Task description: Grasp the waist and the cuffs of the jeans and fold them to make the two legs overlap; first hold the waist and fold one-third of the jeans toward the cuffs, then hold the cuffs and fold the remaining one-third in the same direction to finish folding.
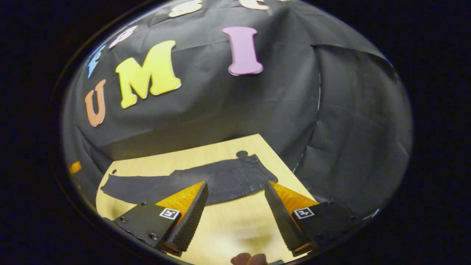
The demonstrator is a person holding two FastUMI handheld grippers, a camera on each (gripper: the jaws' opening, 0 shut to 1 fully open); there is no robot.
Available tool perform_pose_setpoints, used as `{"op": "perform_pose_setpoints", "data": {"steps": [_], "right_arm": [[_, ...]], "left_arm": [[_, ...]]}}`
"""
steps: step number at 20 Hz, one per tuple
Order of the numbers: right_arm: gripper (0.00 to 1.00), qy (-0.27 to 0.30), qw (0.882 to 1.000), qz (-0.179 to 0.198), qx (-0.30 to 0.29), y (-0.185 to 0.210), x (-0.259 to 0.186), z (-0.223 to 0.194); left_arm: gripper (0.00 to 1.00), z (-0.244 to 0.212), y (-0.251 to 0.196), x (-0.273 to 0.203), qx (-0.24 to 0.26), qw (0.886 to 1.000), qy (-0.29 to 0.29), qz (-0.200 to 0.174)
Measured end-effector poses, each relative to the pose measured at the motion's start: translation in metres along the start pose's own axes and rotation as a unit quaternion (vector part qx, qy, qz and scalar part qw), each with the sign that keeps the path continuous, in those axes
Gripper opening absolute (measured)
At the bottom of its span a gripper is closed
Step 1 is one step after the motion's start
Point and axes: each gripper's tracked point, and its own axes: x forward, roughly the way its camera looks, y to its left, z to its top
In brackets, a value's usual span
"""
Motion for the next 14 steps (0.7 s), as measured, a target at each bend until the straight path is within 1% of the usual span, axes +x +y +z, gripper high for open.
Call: {"op": "perform_pose_setpoints", "data": {"steps": [2,3,6,7,8,9,11,12,14], "right_arm": [[0.98,0.022,0.999,-0.003,0.036,-0.011,0.013,-0.008],[0.98,0.031,0.998,-0.005,0.059,-0.021,0.023,-0.011],[0.99,0.055,0.988,-0.017,0.146,-0.05,0.069,-0.016],[0.94,0.061,0.984,-0.026,0.164,-0.062,0.088,-0.018],[0.99,0.067,0.982,-0.038,0.175,-0.073,0.105,-0.022],[1.0,0.071,0.98,-0.046,0.182,-0.082,0.122,-0.027],[0.99,0.081,0.975,-0.057,0.199,-0.093,0.153,-0.035],[0.99,0.083,0.971,-0.053,0.217,-0.092,0.164,-0.036],[1.0,0.076,0.969,-0.056,0.23,-0.091,0.184,-0.037]], "left_arm": [[0.97,-0.021,-0.002,-0.015,0.004,1.0,0.015,0.015],[0.97,-0.027,-0.005,-0.02,-0.004,1.0,0.022,0.018],[0.97,-0.037,-0.007,-0.029,-0.023,0.999,0.034,0.034],[0.97,-0.038,-0.009,-0.031,-0.027,0.998,0.04,0.035],[0.97,-0.039,-0.009,-0.034,-0.025,0.998,0.045,0.038],[0.97,-0.039,-0.004,-0.035,-0.021,0.997,0.051,0.046],[0.97,-0.039,0.006,-0.038,-0.021,0.996,0.059,0.066],[0.97,-0.039,0.009,-0.039,-0.026,0.995,0.064,0.075],[0.97,-0.045,0.011,-0.04,-0.031,0.993,0.074,0.089]]}}
